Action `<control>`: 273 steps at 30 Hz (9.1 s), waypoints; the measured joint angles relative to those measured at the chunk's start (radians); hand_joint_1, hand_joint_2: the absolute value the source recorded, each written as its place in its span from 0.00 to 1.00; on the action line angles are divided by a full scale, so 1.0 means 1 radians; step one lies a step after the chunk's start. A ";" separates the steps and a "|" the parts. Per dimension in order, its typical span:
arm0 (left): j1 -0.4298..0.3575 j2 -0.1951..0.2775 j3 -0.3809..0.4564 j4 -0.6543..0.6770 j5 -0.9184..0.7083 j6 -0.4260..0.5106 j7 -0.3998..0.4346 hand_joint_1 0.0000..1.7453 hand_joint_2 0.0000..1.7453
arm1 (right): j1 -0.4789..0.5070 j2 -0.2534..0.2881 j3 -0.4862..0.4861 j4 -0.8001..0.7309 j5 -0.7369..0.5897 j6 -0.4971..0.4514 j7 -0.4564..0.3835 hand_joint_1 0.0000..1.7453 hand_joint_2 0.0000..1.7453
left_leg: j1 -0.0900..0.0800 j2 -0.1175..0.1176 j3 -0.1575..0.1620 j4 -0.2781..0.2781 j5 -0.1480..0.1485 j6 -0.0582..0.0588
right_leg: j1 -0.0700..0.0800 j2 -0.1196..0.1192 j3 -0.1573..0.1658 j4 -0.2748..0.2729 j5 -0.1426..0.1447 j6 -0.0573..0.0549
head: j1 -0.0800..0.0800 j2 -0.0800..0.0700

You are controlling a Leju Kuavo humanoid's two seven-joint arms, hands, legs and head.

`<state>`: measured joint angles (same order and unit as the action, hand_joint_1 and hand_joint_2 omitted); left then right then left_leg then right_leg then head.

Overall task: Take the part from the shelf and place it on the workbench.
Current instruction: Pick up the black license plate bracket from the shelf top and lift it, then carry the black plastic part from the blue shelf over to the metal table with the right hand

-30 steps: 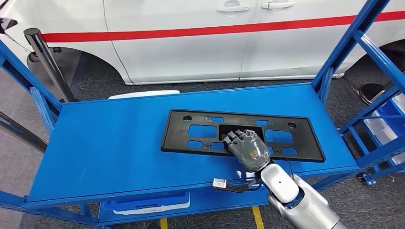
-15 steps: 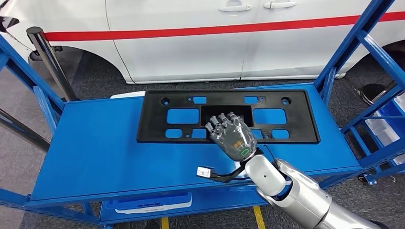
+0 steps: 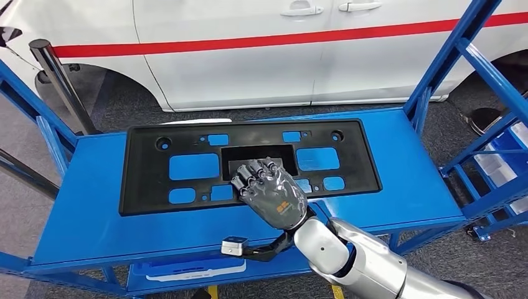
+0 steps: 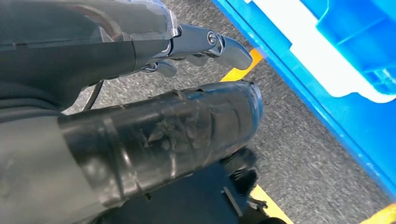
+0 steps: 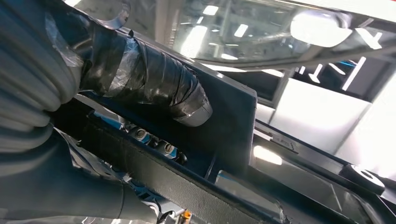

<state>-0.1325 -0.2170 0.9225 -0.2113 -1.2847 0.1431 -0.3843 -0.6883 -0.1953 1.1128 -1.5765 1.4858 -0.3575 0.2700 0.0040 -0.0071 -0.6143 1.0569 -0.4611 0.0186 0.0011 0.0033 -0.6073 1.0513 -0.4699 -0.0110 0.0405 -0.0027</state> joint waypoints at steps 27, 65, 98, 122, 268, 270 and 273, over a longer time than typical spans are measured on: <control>0.005 -0.002 0.002 0.000 0.015 0.066 0.006 0.00 1.00 | 0.121 0.064 -0.064 0.009 0.000 -0.016 -0.066 1.00 1.00 | 0.006 0.001 -0.074 0.177 -0.069 -0.013 | -0.004 -0.003 0.011 -0.024 0.014 -0.013 | -0.002 0.000; 0.016 -0.001 0.000 0.000 0.008 0.103 0.028 0.00 1.00 | 0.211 0.078 -0.176 -0.017 -0.027 -0.064 -0.158 1.00 1.00 | 0.004 0.003 0.057 -0.023 -0.030 0.013 | 0.002 -0.005 -0.024 0.007 0.023 0.014 | -0.003 0.000; 0.019 0.001 0.001 0.000 0.018 0.117 0.027 0.00 1.00 | 0.224 0.086 -0.180 -0.035 -0.084 -0.071 -0.189 1.00 1.00 | 0.004 0.011 0.064 -0.028 -0.028 0.029 | -0.009 -0.004 -0.072 0.085 -0.026 0.034 | -0.003 0.000; 0.019 0.001 0.001 0.000 0.015 0.117 0.029 0.00 1.00 | 0.231 0.089 -0.181 -0.036 -0.099 -0.092 -0.200 1.00 1.00 | 0.006 0.007 0.086 0.026 -0.064 -0.023 | -0.004 -0.012 -0.037 -0.005 0.041 -0.008 | -0.007 0.000; 0.055 -0.016 0.103 0.000 0.085 0.140 -0.005 0.00 1.00 | 1.141 0.538 -1.286 -0.583 -0.975 -0.337 -0.964 1.00 1.00 | 0.004 0.044 0.055 0.066 -0.128 -0.016 | -0.009 -0.006 0.044 -0.045 0.000 -0.016 | 0.000 0.000; 0.059 -0.016 0.103 0.000 0.085 0.139 -0.005 0.00 1.00 | 1.141 0.538 -1.287 -0.583 -0.978 -0.337 -0.964 1.00 1.00 | 0.007 0.019 -0.005 0.192 -0.180 -0.020 | -0.009 0.017 0.043 -0.043 0.000 -0.020 | 0.000 0.000; 0.063 -0.014 0.103 0.000 0.085 0.140 -0.005 0.00 1.00 | 1.141 0.538 -1.287 -0.583 -0.982 -0.337 -0.964 1.00 1.00 | 0.009 0.010 0.000 0.167 -0.127 -0.023 | -0.009 0.059 0.043 -0.034 -0.003 -0.018 | 0.000 0.000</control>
<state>-0.0697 -0.2313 1.0258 -0.2113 -1.2001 0.2832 -0.3896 0.4530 0.3429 -0.1746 -2.1599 0.5035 -0.6947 -0.6935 0.0134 0.0028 -0.6144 1.2243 -0.5876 -0.0045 -0.0081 0.0620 -0.5646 1.0169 -0.4724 -0.0291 0.0402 -0.0027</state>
